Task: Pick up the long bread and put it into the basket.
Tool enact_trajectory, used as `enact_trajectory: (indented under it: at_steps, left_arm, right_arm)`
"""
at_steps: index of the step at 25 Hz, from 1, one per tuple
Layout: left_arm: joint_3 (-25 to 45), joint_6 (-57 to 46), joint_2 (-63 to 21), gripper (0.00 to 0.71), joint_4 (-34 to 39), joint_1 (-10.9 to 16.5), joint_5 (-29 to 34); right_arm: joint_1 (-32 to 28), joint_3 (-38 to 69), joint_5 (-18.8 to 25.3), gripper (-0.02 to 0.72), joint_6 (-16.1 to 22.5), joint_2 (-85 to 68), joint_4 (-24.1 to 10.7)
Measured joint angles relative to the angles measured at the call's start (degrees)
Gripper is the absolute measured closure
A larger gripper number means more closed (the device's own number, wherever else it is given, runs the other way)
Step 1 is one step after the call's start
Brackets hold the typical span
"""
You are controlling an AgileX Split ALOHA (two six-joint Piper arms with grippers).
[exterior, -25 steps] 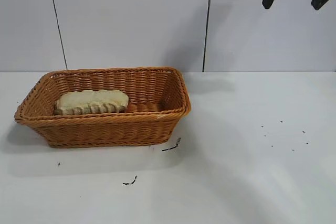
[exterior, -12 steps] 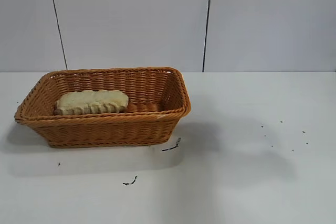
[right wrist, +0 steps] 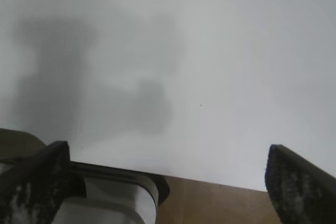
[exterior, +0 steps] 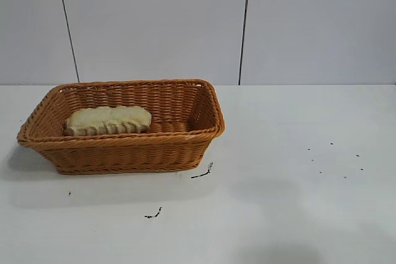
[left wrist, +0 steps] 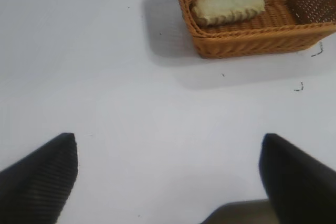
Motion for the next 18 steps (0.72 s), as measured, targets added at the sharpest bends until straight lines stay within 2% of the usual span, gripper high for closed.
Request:
enact_trajectory:
  at_steps: [5,18]
  left_arm:
    - [0.0,0.0,0.0,0.018,0.0,0.0,0.0]
    - [0.0,0.0,0.0,0.018,0.0,0.0,0.0]
  right_arm:
    - [0.0,0.3,-0.1,0.014,0.0,-9.4,0.0]
    - [0.0,0.3,-0.1,0.014,0.2,-9.8,0.0]
